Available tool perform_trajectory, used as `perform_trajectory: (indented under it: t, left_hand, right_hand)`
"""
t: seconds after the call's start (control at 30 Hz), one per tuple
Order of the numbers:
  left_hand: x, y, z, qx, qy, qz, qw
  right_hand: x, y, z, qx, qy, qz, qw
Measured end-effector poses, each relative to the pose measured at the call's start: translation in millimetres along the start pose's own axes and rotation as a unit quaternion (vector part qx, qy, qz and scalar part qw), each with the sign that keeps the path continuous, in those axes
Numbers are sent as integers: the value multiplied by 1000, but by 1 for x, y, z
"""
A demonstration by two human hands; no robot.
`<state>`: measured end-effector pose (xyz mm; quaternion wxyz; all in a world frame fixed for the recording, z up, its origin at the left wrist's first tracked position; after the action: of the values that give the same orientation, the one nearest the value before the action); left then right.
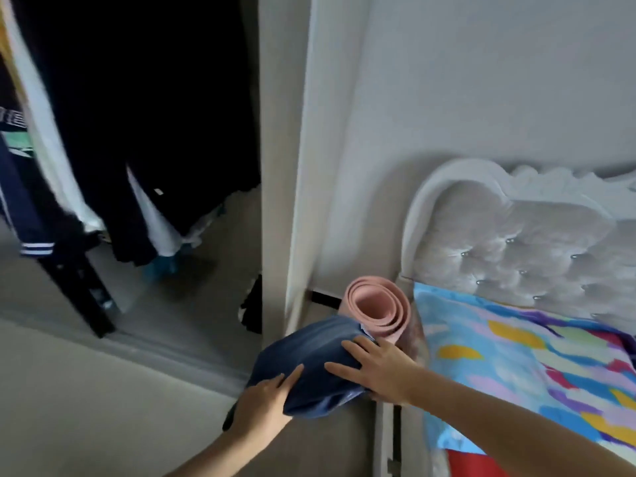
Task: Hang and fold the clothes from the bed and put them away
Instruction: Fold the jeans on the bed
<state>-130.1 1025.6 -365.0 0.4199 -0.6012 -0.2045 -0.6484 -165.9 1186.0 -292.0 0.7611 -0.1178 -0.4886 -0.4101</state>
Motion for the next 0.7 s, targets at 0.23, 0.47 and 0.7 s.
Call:
perform_trajectory:
  t: [0.23, 0.47, 0.7]
  left_hand:
    - [74, 145, -144, 103, -50, -41, 993]
    - [104, 220, -231, 162, -53, -72, 983]
    - [84, 205, -297, 146, -51, -87, 984]
  right_hand:
    - [83, -137, -146, 44, -136, -20, 990]
    - [109, -231, -231, 83, -187, -32, 978]
    - [81, -299, -239, 74, -209, -76, 972]
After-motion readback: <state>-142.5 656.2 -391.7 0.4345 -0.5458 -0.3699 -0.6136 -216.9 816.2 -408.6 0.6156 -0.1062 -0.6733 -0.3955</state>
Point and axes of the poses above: each hand's wrist, its own y-axis away from the middle knuckle, its own x-axis out of the back of the hand, z = x × y, the point moved 6 cm from there along -y, towards the middle knuckle, and after that the axes turned 15 degrees about -x, right-handed, at the moved point
